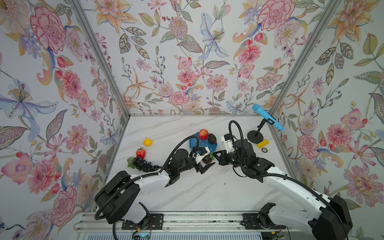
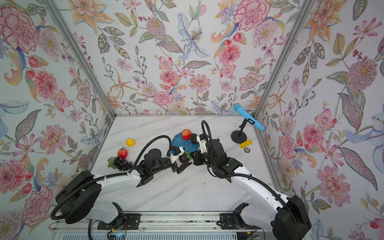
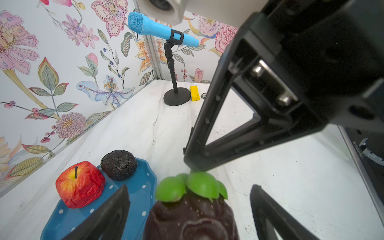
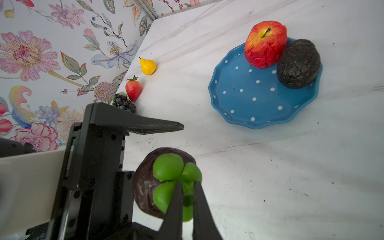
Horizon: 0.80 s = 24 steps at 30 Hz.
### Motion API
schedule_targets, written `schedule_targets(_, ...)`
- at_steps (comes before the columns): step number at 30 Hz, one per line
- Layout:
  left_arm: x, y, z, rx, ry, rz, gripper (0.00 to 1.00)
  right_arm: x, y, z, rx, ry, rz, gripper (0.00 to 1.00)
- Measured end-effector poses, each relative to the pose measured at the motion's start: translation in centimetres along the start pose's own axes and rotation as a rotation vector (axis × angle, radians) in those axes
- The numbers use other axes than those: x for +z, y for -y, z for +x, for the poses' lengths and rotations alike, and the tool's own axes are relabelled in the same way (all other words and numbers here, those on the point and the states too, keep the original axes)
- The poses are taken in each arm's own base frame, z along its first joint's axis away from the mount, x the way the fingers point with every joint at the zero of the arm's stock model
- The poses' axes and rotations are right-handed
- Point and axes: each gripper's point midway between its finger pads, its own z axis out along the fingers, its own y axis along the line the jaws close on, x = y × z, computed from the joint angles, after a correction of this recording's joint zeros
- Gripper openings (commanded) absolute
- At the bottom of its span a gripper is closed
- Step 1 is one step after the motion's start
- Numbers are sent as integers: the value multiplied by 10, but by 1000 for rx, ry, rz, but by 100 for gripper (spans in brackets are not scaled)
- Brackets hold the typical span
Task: Arrange fruit in a fruit bowl
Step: Place the fruit in the fruit bowl.
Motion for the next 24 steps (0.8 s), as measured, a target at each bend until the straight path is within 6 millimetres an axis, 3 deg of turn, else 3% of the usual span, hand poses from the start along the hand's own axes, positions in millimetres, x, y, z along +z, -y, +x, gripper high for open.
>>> schedule_targets(4, -8, -5, 2, -13, -12, -46, 99, 10, 11, -3, -46, -11, 71, 6)
schedule_targets(9, -41, -17, 2, -58, 34, -155, 99, 25, 29, -13, -115, -17, 173, 6)
schedule_targets(18, -126, -91, 22, -259, 108, -578, 99, 74, 52, -38, -242, -53, 316, 4)
schedule_targets(24, -159, -110, 36, -311, 123, -751, 99, 119, 47, -59, -360, -70, 377, 3)
